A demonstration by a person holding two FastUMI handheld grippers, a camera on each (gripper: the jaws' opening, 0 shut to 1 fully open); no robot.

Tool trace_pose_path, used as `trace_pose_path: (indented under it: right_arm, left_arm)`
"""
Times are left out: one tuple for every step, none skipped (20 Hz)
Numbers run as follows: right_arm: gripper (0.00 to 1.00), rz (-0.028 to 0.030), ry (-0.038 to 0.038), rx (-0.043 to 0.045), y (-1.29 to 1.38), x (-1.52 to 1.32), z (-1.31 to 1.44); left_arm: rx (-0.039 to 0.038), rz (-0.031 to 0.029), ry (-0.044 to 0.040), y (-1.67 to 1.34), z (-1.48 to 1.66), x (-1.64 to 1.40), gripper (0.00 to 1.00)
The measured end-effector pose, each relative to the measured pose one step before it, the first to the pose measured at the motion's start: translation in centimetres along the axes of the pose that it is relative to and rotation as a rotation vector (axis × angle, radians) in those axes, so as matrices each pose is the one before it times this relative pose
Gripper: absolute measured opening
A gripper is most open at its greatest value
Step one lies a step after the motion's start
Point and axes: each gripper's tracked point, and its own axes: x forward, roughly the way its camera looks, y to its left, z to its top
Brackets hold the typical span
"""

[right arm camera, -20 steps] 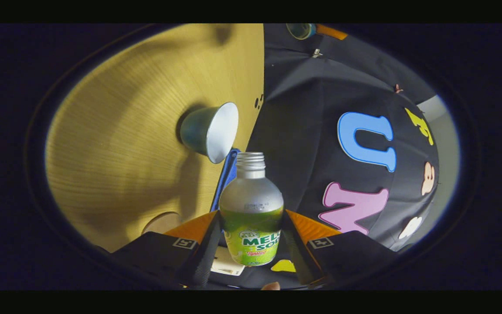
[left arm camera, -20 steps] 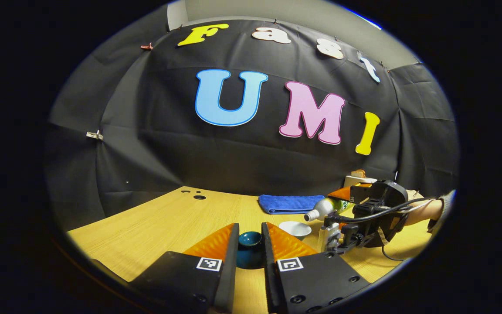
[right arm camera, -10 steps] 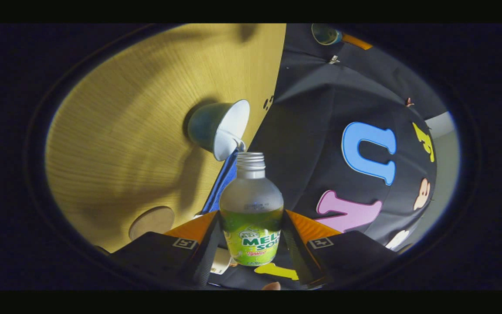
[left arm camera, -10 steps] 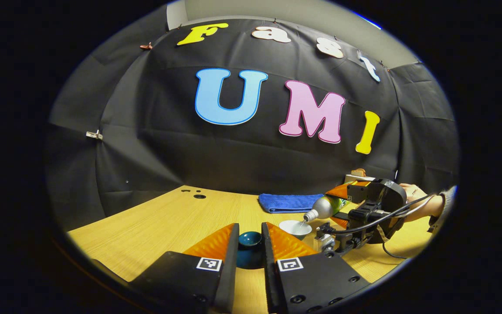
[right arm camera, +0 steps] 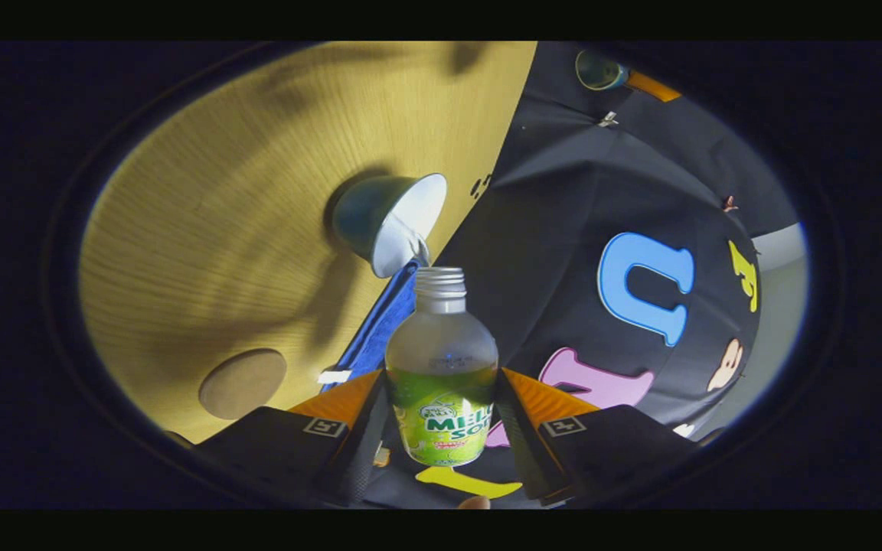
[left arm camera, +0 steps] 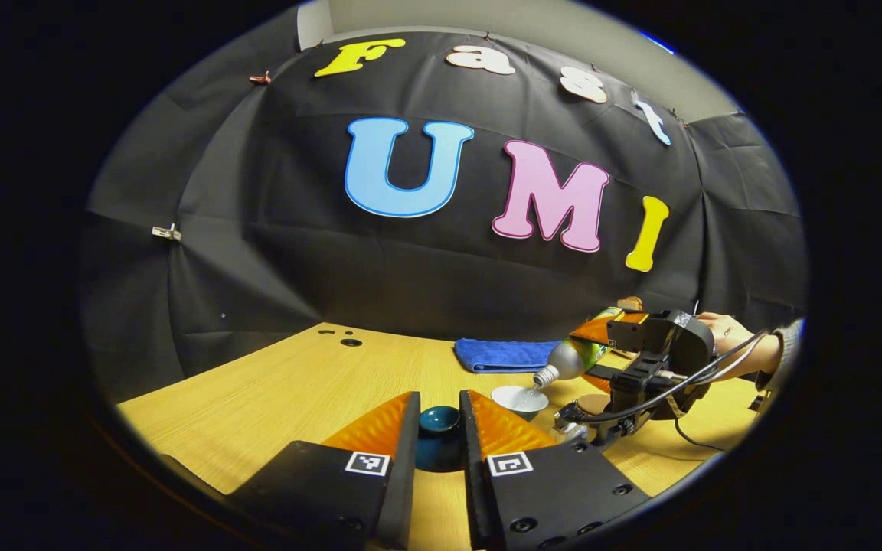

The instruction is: Open the teacup lid with one hand, grasp the water bottle and pour water into the teacup with the other hand; after pouring, place the water bottle on the coaster and then close the teacup lid.

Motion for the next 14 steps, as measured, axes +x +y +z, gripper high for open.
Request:
trace_pose_path:
  right_arm:
    - [0.77,-0.00321,-0.00019,-0.01413,-0.330,0.008,-0.094]
    - [0.77,-0.00726,0.00092,-0.01754,-0.252,-0.091,-0.204]
    - [0.77,-0.00683,0.00094,-0.01661,-0.248,0.098,-0.065]
    - [0.77,-0.00184,0.00054,-0.00979,-0.143,-0.088,-0.110]
    - [0.77,0.00258,-0.00035,-0.00394,0.051,0.098,-0.014]
    - [0.77,0.00156,-0.00164,-0.00725,0.005,0.115,-0.013]
    - [0.77,-0.00052,-0.00147,-0.01500,-0.101,-0.012,-0.047]
    - [0.77,-0.00775,-0.00054,-0.01911,-0.254,0.034,-0.082]
    - [0.77,-0.00500,-0.00268,-0.02023,-0.227,0.058,0.022]
    - [0.77,-0.00542,-0.00297,-0.02129,-0.137,0.018,0.022]
    - [0.77,-0.00673,-0.00577,-0.02187,-0.122,-0.071,0.111]
    - [0.77,-0.00435,-0.00303,-0.01971,-0.123,0.026,0.051]
    - [0.77,-0.00133,-0.00409,-0.01569,-0.150,-0.147,0.116]
    - [0.77,-0.00284,-0.00320,-0.01291,-0.090,0.020,0.064]
  left_arm:
    - [-0.00108,0.00219,0.00015,0.033,0.058,0.010,0.32]
    - [-0.00047,0.00156,-0.00057,0.009,-0.004,-0.012,0.32]
    - [0.00008,0.00050,-0.00021,0.006,0.053,-0.019,0.32]
    - [-0.00026,-0.00009,0.00000,0.014,-0.044,-0.015,0.32]
    - [-0.00062,-0.00048,-0.00040,0.011,0.070,-0.001,0.32]
    - [-0.00103,-0.00061,-0.00067,0.032,-0.039,0.013,0.32]
    - [-0.00196,0.00073,-0.00079,0.034,0.070,-0.025,0.32]
    - [-0.00044,0.00001,-0.00058,-0.027,-0.047,0.009,0.32]
    - [0.00118,0.00138,0.00124,0.054,0.048,-0.027,0.32]
    - [0.00183,0.00018,0.00052,-0.011,-0.053,0.009,0.32]
    - [0.00067,0.00031,0.00119,0.007,0.001,0.018,0.32]
    - [-0.00043,-0.00134,-0.00051,0.012,-0.048,-0.001,0.32]
    - [-0.00148,-0.00211,0.00008,-0.023,0.048,0.012,0.32]
    - [0.00001,-0.00198,0.00064,0.020,-0.007,-0.053,0.32]
